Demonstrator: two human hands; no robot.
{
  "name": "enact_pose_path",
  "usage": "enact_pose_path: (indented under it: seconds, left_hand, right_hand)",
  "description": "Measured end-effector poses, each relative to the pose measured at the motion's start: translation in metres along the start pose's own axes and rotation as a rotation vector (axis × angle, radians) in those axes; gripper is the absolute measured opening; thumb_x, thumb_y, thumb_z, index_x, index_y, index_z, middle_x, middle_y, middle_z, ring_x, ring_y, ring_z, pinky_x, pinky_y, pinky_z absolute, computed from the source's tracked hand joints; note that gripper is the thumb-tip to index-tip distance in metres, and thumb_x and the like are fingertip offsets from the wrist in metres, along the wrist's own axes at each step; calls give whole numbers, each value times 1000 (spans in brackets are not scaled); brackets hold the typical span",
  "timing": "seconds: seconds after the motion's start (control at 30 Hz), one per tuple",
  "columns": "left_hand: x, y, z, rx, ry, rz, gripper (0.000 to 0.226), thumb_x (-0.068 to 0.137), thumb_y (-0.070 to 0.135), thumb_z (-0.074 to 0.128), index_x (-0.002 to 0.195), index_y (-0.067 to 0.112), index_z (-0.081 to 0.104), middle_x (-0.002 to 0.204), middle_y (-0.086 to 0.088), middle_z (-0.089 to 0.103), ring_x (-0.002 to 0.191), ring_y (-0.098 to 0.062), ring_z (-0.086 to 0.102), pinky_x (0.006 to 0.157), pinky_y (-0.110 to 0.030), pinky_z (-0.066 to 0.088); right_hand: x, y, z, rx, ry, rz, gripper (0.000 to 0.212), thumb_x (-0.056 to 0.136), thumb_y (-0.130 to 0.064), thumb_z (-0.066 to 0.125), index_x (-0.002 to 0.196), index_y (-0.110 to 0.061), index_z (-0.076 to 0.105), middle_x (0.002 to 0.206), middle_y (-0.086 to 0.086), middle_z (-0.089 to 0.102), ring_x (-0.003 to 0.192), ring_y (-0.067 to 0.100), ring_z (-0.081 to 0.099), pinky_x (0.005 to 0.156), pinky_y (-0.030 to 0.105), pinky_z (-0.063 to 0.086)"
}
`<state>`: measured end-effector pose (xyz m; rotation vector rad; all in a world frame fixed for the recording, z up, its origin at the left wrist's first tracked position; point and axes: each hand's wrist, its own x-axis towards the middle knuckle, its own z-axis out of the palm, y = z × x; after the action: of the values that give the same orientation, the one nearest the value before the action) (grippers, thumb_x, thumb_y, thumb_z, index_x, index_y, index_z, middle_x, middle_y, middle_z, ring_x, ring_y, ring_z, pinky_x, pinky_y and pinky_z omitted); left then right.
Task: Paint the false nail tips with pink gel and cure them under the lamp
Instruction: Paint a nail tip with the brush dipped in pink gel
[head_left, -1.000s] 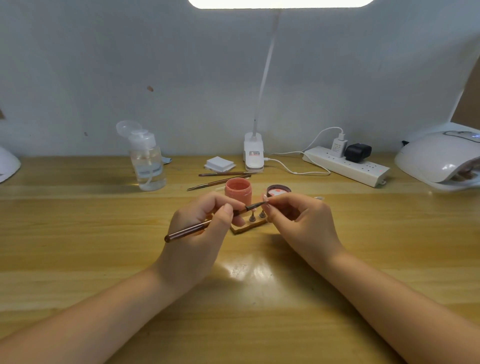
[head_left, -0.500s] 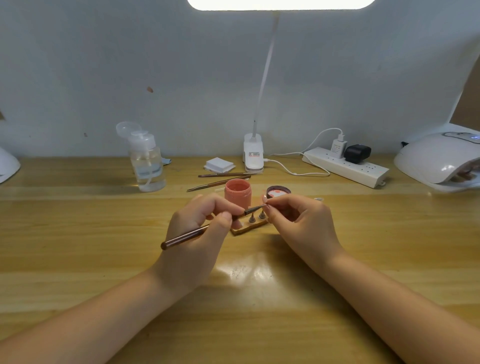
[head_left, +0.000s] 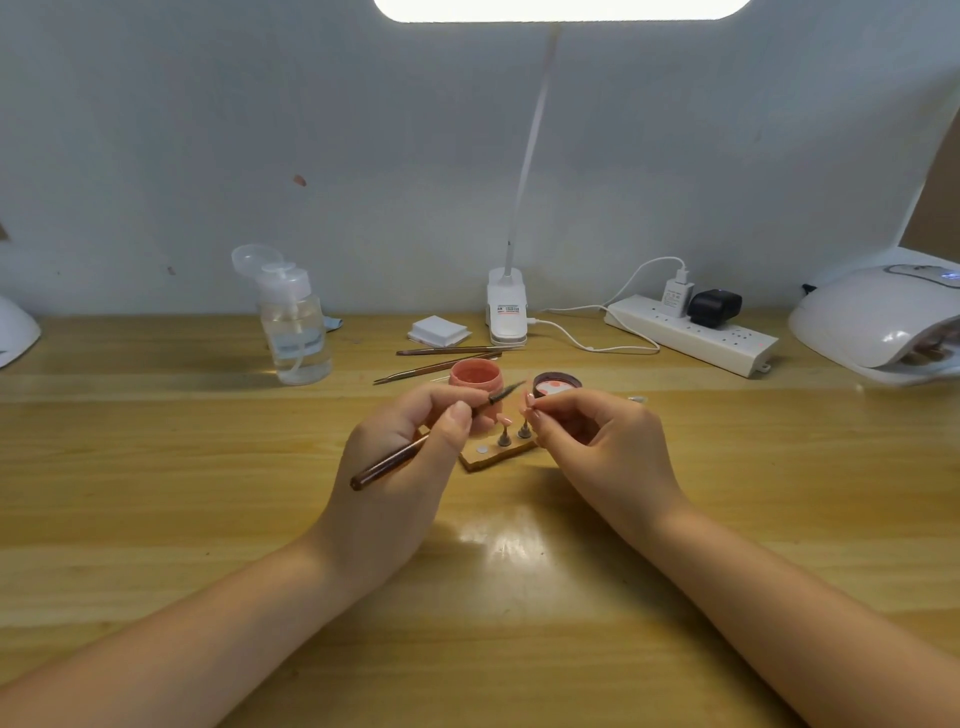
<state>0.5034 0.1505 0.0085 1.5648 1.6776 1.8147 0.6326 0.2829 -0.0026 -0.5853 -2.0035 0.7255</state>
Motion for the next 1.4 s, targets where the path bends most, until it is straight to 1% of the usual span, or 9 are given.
enact_pose_path:
  seconds: [0.17, 0.37, 0.5, 0.67, 0.83, 0.93, 1.07, 1.3, 1.4]
  left_hand:
    - [-2, 0, -2, -7, 22, 42, 27, 86, 31, 50, 91, 13, 69, 81, -1, 72, 84, -14, 68, 75, -16, 50]
    - [-1, 0, 0, 45, -25, -9, 22, 90, 29, 52, 99, 18, 70, 91, 2, 74, 99, -19, 67, 89, -38, 51]
    - [-2, 2, -1, 40, 21, 31, 27, 85, 35, 49, 92, 18, 69, 83, 3, 72, 88, -15, 68, 78, -25, 51]
    - [-1, 1, 1, 68, -12, -5, 21, 89, 29, 53, 98, 21, 70, 90, 5, 73, 99, -18, 66, 89, -38, 51]
    - [-3, 1, -1, 2, 22, 19, 22, 86, 31, 52, 92, 17, 68, 84, 1, 72, 88, -14, 67, 77, -19, 50]
    - [-2, 0, 1, -31, 5, -19, 22, 91, 21, 50, 101, 14, 68, 92, -2, 73, 96, -16, 68, 85, -22, 51]
    - [-3, 0, 1, -64, -8, -7, 22, 88, 15, 48, 92, 11, 69, 82, -5, 72, 83, -13, 68, 75, -16, 50]
    - [-1, -1, 3, -81, 23, -39, 24, 92, 22, 48, 100, 13, 68, 90, -3, 74, 94, -15, 69, 84, -20, 51]
    - [-4, 0, 4, -67, 7, -10, 24, 90, 18, 47, 93, 11, 70, 83, -5, 73, 85, -11, 68, 76, -14, 49]
  right_hand:
    - [0, 1, 0, 7, 0, 3, 14, 84, -9, 72, 96, -14, 75, 81, -2, 72, 74, 6, 66, 72, 28, 55]
    - [0, 1, 0, -2, 2, -10, 13, 83, -9, 72, 96, -13, 75, 81, -1, 73, 74, 8, 67, 73, 29, 55]
    - [0, 1, 0, 5, -4, 0, 14, 84, -9, 71, 97, -11, 75, 83, 0, 73, 76, 8, 67, 75, 30, 56]
    - [0, 1, 0, 7, 13, -5, 12, 83, -7, 72, 94, -9, 75, 82, 1, 73, 76, 9, 68, 75, 32, 55]
    - [0, 1, 0, 1, 4, -13, 14, 83, -8, 72, 97, -11, 75, 83, 0, 73, 77, 8, 67, 75, 30, 55]
    - [0, 1, 0, -6, 3, -21, 14, 83, -8, 72, 96, -11, 75, 83, 0, 73, 77, 7, 67, 75, 28, 55]
    - [0, 2, 0, 2, -2, -12, 14, 84, -8, 71, 97, -10, 75, 83, 0, 73, 76, 9, 67, 74, 31, 56]
    - [0, 2, 0, 1, -4, -12, 14, 84, -9, 72, 97, -11, 75, 83, 0, 73, 76, 8, 67, 74, 30, 56]
    - [0, 2, 0, 5, -11, -4, 15, 84, -8, 71, 98, -10, 74, 84, 0, 73, 77, 9, 68, 75, 33, 56]
